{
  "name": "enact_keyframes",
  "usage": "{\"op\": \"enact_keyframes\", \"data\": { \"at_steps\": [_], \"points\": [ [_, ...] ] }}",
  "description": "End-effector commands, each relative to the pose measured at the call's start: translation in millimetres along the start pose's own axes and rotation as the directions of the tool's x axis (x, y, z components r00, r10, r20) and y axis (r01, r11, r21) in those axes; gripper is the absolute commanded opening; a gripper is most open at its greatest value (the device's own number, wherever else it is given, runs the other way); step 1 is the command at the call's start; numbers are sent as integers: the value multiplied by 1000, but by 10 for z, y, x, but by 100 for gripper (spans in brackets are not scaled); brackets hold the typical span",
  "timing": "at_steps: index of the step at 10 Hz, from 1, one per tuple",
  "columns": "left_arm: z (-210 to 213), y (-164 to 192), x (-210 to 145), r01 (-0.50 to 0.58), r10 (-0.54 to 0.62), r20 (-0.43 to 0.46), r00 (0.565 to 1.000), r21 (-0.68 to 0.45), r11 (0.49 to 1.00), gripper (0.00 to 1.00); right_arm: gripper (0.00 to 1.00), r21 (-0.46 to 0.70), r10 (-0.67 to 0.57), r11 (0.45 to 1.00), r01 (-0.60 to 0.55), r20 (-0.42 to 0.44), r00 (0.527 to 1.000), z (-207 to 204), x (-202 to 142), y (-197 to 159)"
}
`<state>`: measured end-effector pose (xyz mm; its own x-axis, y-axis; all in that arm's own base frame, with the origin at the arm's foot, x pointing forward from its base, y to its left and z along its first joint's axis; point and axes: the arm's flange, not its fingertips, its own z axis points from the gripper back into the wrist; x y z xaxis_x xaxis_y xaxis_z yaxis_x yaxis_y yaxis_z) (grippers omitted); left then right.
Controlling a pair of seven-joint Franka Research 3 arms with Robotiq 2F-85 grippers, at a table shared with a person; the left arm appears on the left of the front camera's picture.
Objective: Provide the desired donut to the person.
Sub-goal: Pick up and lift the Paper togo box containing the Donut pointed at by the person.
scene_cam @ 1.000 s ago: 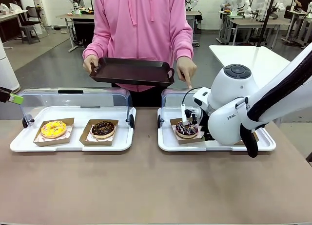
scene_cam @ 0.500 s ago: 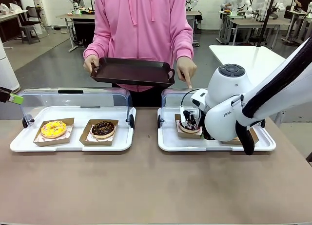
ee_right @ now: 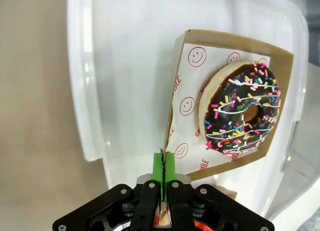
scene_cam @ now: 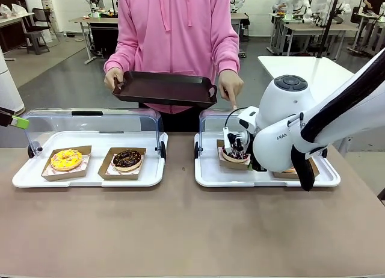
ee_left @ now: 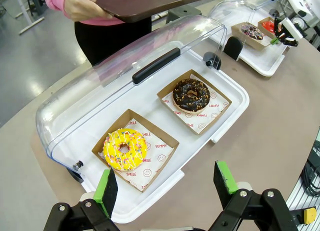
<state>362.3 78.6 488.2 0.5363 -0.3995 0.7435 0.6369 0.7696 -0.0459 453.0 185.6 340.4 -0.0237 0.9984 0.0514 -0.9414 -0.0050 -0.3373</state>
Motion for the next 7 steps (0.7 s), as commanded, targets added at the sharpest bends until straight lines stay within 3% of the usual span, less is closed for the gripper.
{"op": "enact_keyframes", "data": {
  "at_steps": [1,7],
  "points": [
    [-7,9,-2,-3,3,11,1000,-10,1000,100,0,-5,57,998,-57,45,997,460,-156,279],
    [-7,9,-2,-3,3,11,1000,-10,1000,100,0,100,117,988,-121,39,992,1548,-376,1256]
  ]
}}
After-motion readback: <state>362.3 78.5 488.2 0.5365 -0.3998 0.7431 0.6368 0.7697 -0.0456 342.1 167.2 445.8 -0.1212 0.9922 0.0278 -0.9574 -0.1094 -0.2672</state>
